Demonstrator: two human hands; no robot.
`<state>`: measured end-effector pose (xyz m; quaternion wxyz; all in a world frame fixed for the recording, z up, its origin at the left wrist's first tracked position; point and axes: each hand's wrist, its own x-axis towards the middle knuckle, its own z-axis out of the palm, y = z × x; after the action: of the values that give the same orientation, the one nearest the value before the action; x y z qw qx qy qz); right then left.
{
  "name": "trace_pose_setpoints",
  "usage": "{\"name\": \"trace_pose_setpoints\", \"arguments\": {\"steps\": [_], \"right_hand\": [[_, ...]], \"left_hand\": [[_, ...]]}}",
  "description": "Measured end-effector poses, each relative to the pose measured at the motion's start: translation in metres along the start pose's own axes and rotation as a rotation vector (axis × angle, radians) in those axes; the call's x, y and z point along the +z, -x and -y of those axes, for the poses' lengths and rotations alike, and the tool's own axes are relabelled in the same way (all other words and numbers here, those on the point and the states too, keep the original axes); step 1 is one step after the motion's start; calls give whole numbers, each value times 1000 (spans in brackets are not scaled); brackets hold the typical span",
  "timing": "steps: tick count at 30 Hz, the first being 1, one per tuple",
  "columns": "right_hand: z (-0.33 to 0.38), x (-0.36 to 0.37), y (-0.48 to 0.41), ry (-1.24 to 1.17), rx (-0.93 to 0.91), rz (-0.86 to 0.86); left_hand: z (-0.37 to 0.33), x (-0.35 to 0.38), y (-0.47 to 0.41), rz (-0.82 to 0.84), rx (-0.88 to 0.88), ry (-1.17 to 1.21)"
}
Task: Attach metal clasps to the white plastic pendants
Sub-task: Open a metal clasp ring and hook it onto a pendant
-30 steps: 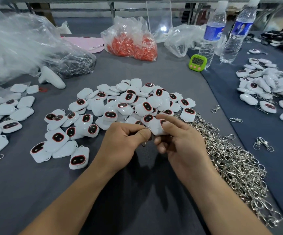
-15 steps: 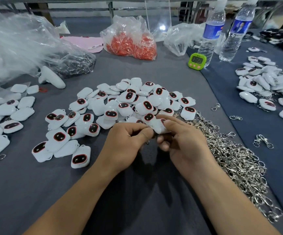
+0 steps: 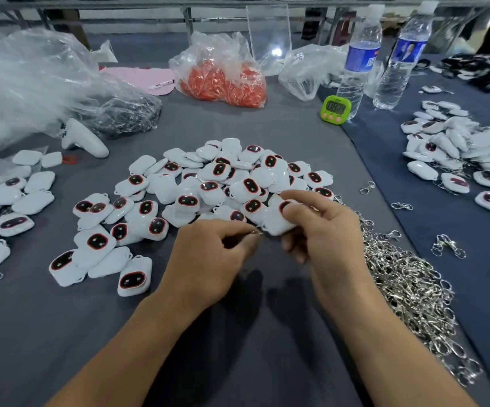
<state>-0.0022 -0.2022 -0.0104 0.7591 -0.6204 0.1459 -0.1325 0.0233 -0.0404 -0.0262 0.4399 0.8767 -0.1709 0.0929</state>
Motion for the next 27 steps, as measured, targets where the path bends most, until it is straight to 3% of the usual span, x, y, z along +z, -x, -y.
{"name": "trace_pose_setpoints", "arguments": {"steps": [3,9,12,14,19,23,25,27], "right_hand": [[4,-12,-11,32,-11,-80],[18,-55,-35,70,-27,-347],[26,-82,-44,-127,54,-479],[28,-91,-48,-280,70,-512],[25,-86,-48,-126,-39,-586],[26,-103,-50,-367,-81,-617],[23,-102,-48,-238,-79,-589],[18,-89,-42,118,-141,-531]], "left_hand": [[3,5,0,11,-13,81],[5,6,3,48,65,-63],[4,6,3,70,65,-87],[4,7,3,81,56,-102],[0,9,4,58,123,-188],[-1,12,5,54,159,-236],[0,13,4,57,152,-252],[-1,13,4,58,160,-263]]}}
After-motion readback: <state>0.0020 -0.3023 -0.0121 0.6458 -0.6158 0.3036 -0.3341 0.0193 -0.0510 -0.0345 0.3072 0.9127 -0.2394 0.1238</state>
